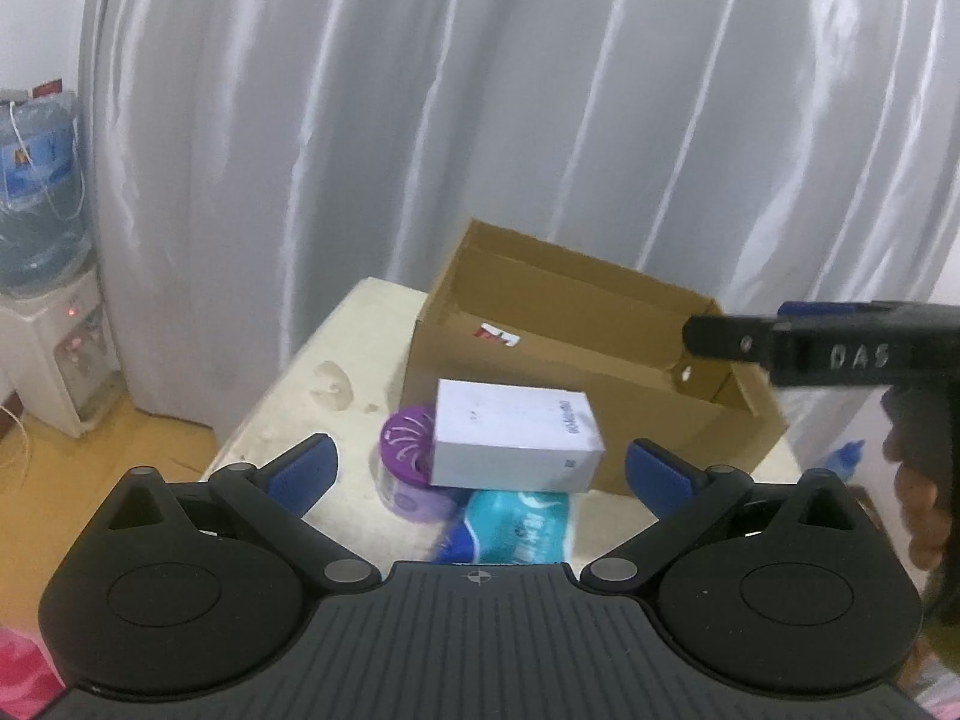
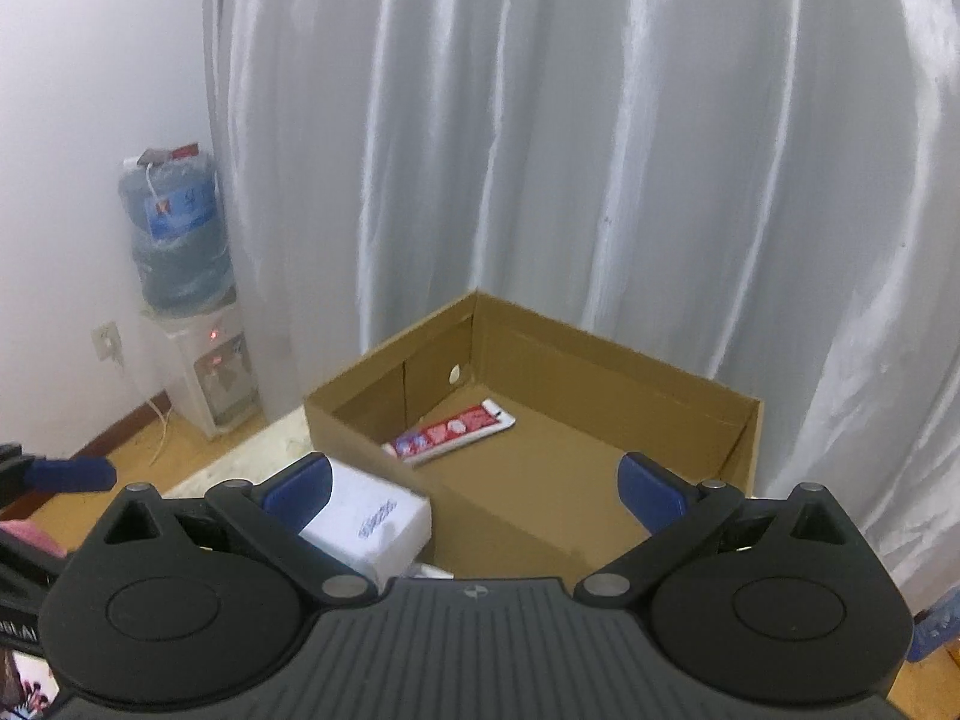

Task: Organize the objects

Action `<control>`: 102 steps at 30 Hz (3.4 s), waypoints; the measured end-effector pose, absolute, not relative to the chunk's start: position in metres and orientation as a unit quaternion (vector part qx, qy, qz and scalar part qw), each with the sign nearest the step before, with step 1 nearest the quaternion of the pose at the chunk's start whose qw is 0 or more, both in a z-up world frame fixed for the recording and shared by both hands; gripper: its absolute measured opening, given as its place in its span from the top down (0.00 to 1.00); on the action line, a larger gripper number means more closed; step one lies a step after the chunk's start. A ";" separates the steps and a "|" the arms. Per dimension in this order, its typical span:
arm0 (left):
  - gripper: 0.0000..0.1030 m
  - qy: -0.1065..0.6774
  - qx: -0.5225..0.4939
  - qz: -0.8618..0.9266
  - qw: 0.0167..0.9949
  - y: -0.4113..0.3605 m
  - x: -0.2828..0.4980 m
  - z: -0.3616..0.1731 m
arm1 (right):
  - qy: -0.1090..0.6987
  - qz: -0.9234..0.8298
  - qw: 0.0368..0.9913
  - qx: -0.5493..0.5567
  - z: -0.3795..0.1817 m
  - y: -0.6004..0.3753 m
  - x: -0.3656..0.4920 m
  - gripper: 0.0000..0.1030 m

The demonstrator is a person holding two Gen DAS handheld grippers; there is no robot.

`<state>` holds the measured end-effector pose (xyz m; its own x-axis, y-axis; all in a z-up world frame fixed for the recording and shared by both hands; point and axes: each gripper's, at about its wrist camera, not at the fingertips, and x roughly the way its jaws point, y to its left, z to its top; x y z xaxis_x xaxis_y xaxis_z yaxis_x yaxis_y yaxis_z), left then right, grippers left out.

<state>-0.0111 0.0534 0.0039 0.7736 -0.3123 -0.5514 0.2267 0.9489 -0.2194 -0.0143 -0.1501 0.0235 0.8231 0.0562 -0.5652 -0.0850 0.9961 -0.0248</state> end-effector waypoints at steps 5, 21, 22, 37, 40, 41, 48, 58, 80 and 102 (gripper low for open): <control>0.00 0.309 -0.037 -0.146 0.939 0.045 0.000 -0.002 | 0.322 0.102 0.935 0.106 0.011 -0.175 -0.002 0.00; 0.02 0.357 -0.060 -0.212 0.908 0.027 0.054 -0.033 | 0.419 0.123 0.865 0.247 -0.048 -0.192 0.049 0.21; 0.02 0.360 -0.061 -0.214 0.906 0.027 0.056 -0.035 | 0.424 0.123 0.861 0.251 -0.051 -0.191 0.052 0.24; 0.02 0.382 -0.082 -0.223 0.893 0.025 0.054 -0.041 | 0.448 0.145 0.846 0.249 -0.063 -0.182 0.063 0.44; 0.02 0.383 -0.083 -0.222 0.893 0.024 0.045 -0.038 | 0.452 0.154 0.846 0.235 -0.061 -0.179 0.058 0.44; 0.02 0.382 -0.082 -0.223 0.893 0.024 0.040 -0.038 | 0.454 0.157 0.846 0.232 -0.061 -0.179 0.056 0.44; 0.02 0.381 -0.082 -0.224 0.893 0.015 0.013 -0.037 | 0.456 0.168 0.848 0.214 -0.057 -0.179 0.040 0.44; 0.08 0.364 -0.047 -0.206 0.907 0.008 0.000 -0.038 | 0.443 0.172 0.858 0.194 -0.057 -0.172 0.033 0.45; 0.24 0.404 -0.019 -0.161 0.900 0.005 0.013 -0.056 | 0.441 0.174 0.862 0.179 -0.059 -0.164 0.033 0.44; 0.26 0.414 -0.020 -0.147 0.898 0.001 0.014 -0.052 | 0.452 0.169 0.851 0.206 -0.064 -0.167 0.027 0.42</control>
